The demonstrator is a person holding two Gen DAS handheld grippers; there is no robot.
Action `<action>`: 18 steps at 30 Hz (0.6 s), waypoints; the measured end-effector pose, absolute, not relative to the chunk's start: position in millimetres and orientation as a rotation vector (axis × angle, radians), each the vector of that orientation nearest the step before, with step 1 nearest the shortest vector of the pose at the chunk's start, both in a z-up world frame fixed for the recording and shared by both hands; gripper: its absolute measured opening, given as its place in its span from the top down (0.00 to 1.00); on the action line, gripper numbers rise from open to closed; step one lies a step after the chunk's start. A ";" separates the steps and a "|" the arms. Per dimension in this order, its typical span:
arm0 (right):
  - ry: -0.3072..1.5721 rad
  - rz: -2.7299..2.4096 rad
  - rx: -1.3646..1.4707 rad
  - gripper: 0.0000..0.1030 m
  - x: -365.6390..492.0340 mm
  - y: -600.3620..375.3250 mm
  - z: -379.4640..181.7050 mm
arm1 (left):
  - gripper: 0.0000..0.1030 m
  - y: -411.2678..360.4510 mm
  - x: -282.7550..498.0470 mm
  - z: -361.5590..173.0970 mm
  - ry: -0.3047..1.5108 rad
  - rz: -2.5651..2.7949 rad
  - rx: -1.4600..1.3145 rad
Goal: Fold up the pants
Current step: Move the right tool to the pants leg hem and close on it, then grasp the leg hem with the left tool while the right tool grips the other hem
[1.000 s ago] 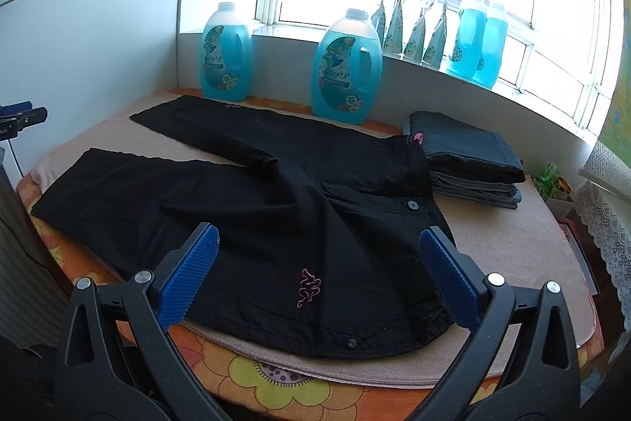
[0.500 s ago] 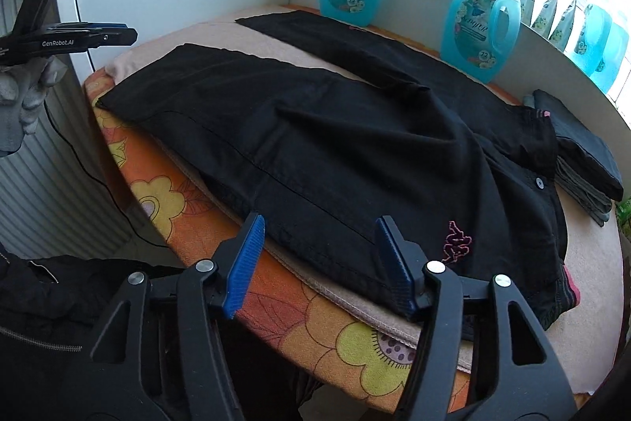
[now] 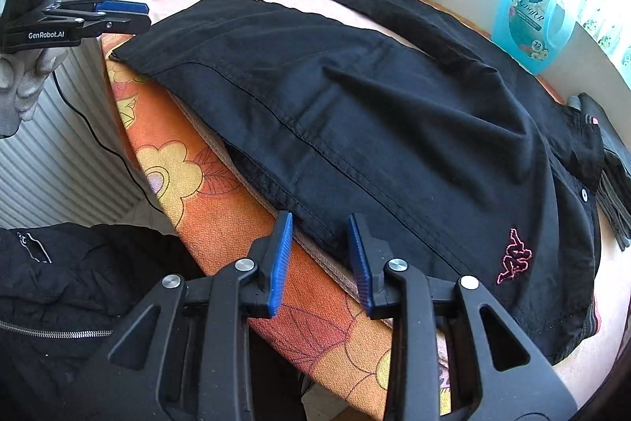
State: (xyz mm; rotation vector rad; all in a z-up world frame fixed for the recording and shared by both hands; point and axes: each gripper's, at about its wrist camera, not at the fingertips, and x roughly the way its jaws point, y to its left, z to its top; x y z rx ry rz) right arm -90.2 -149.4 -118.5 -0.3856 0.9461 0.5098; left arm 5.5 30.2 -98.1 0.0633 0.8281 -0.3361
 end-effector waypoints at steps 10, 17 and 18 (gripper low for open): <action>0.902 0.496 -0.352 0.94 -72.8 -149.6 -100.2 | 0.55 7.4 -1.6 -107.1 0.864 -0.438 0.137; 0.884 0.466 -0.302 0.95 -49.4 -156.3 -87.4 | 0.55 -18.2 -3.1 -119.1 0.852 -0.422 0.255; 0.879 0.461 -0.298 0.96 -47.2 -157.4 -85.7 | 0.55 -20.5 -1.1 -121.5 0.852 -0.410 0.271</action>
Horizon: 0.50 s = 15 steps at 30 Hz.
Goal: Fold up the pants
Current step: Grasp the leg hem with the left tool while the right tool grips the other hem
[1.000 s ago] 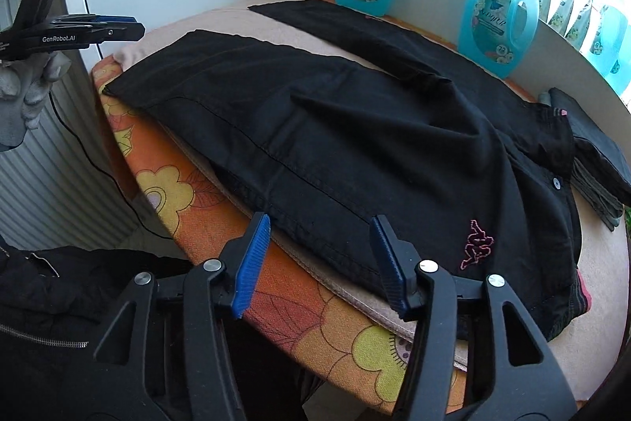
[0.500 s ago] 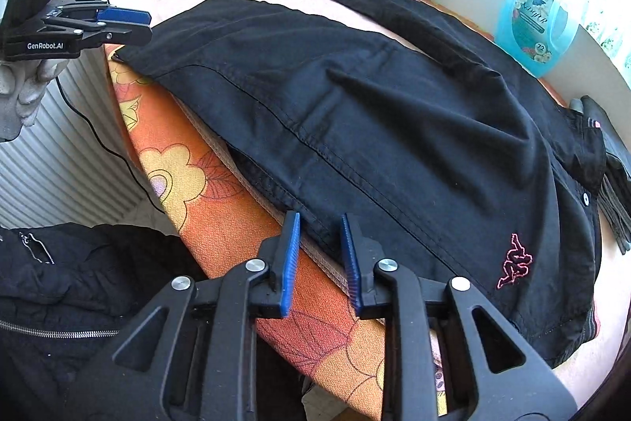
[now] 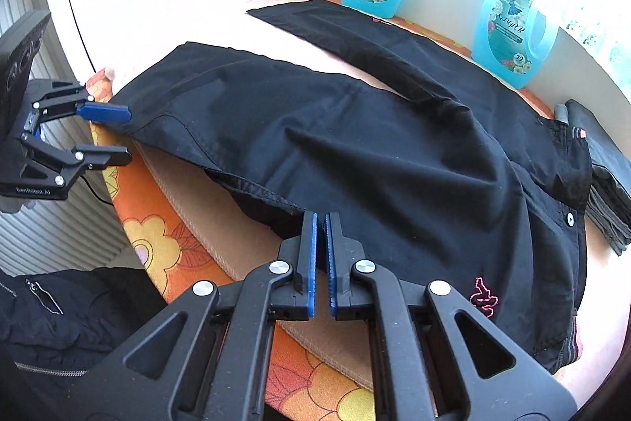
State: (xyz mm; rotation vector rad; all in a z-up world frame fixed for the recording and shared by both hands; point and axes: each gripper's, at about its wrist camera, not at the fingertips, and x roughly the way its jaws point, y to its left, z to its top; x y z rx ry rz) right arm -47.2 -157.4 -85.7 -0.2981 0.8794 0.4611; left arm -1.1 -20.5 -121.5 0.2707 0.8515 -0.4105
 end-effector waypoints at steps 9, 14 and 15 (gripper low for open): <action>0.849 0.477 -0.261 0.96 -49.2 -165.2 -76.9 | 0.88 -5.9 13.0 -130.8 0.826 -0.297 0.314; 0.835 0.481 -0.281 0.95 -58.3 -165.3 -80.6 | 0.95 9.1 16.4 -124.5 0.795 -0.289 0.235; 0.831 0.484 -0.289 0.95 -61.4 -166.5 -81.7 | 0.95 10.8 18.6 -123.4 0.791 -0.295 0.216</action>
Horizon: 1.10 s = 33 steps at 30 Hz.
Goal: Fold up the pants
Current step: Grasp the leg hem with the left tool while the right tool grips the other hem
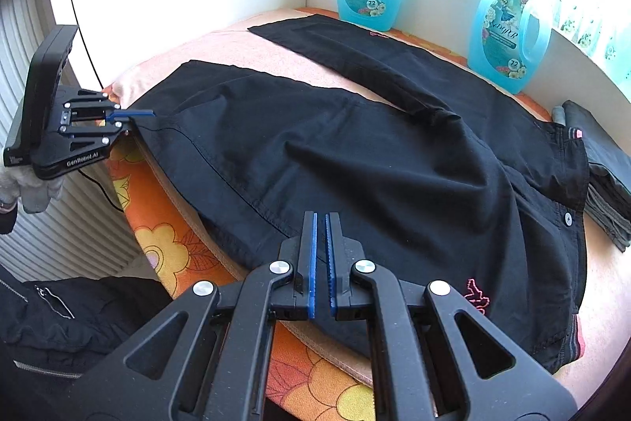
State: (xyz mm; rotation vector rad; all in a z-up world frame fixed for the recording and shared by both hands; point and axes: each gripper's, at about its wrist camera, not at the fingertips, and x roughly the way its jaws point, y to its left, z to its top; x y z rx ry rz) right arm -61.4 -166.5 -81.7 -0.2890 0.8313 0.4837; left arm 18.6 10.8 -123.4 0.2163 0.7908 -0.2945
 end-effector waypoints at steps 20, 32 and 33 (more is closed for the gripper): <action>0.907 0.357 -0.472 0.77 -76.5 -193.3 -117.5 | 0.95 13.8 42.0 -95.5 0.697 -0.323 0.153; 0.673 0.190 -0.515 0.97 -35.3 -184.8 -33.4 | 0.96 17.5 77.7 -59.3 0.568 -0.299 0.147; 0.660 0.182 -0.527 0.97 -28.6 -182.7 -26.9 | 0.96 17.6 82.4 -53.5 0.546 -0.291 0.153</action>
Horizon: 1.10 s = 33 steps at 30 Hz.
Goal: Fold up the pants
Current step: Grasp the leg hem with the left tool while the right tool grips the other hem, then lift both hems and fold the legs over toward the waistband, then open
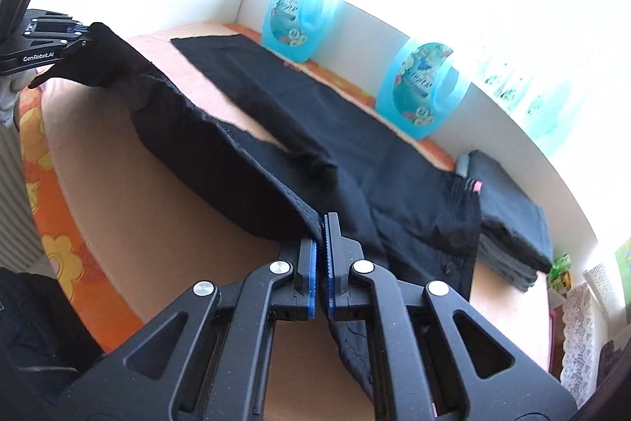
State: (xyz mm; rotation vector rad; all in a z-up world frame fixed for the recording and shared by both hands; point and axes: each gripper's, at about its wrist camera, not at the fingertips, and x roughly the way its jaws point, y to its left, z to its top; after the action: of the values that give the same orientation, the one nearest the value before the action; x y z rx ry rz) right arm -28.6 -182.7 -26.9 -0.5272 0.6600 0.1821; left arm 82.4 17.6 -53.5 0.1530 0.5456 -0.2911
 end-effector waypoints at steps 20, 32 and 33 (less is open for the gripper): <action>0.602 0.109 -0.674 0.98 181.0 -152.8 6.8 | 0.96 17.1 242.7 -16.5 0.466 -0.172 0.188; 0.732 0.070 -0.704 0.98 286.0 -159.5 -57.9 | 0.96 -4.8 350.2 -62.4 0.620 -0.133 0.279; 0.744 0.067 -0.699 0.98 293.7 -160.8 -63.8 | 0.96 -8.0 358.5 -67.7 0.632 -0.128 0.292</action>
State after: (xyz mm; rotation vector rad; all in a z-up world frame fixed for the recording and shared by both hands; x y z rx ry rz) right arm 293.7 -160.8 -63.8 -0.6990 0.7441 0.0674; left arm 358.5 -8.0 -67.7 0.2915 0.6323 -0.1277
